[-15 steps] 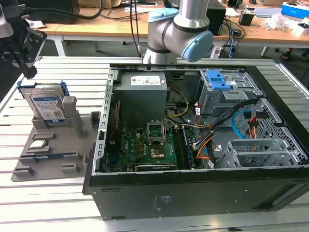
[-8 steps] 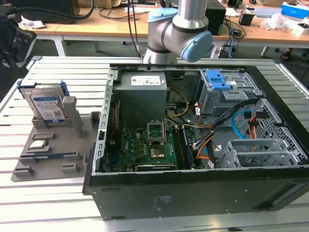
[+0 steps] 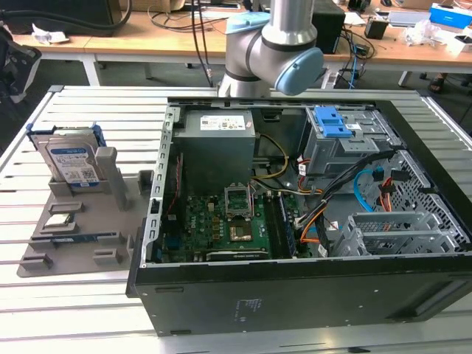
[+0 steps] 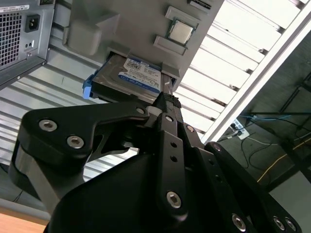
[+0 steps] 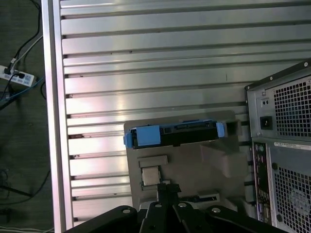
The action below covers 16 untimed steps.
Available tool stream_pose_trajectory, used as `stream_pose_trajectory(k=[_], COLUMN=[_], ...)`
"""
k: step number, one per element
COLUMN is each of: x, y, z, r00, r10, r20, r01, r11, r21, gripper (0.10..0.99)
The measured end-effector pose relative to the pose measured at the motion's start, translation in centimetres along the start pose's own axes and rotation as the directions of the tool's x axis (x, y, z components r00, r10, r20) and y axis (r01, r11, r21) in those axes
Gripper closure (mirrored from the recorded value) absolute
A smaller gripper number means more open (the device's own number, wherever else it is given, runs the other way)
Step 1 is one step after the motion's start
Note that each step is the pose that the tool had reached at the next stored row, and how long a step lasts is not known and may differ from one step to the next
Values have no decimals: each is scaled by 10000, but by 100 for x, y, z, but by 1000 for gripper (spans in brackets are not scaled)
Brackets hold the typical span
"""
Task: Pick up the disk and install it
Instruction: 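Reach for the disk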
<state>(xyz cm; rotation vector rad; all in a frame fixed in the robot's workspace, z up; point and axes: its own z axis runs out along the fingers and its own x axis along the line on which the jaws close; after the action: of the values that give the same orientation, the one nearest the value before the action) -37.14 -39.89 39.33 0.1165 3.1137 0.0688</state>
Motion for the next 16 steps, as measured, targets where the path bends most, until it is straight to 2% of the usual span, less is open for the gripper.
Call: stream_pose_trajectory(k=[5,16], x=[124,317], y=[-9,-24], z=[-3,-8], r00=[10000,10000], r10=[1,0], r20=[0,0], r01=[-1,0], r11=[10000,10000], r21=[-1,0], gripper=[980,980])
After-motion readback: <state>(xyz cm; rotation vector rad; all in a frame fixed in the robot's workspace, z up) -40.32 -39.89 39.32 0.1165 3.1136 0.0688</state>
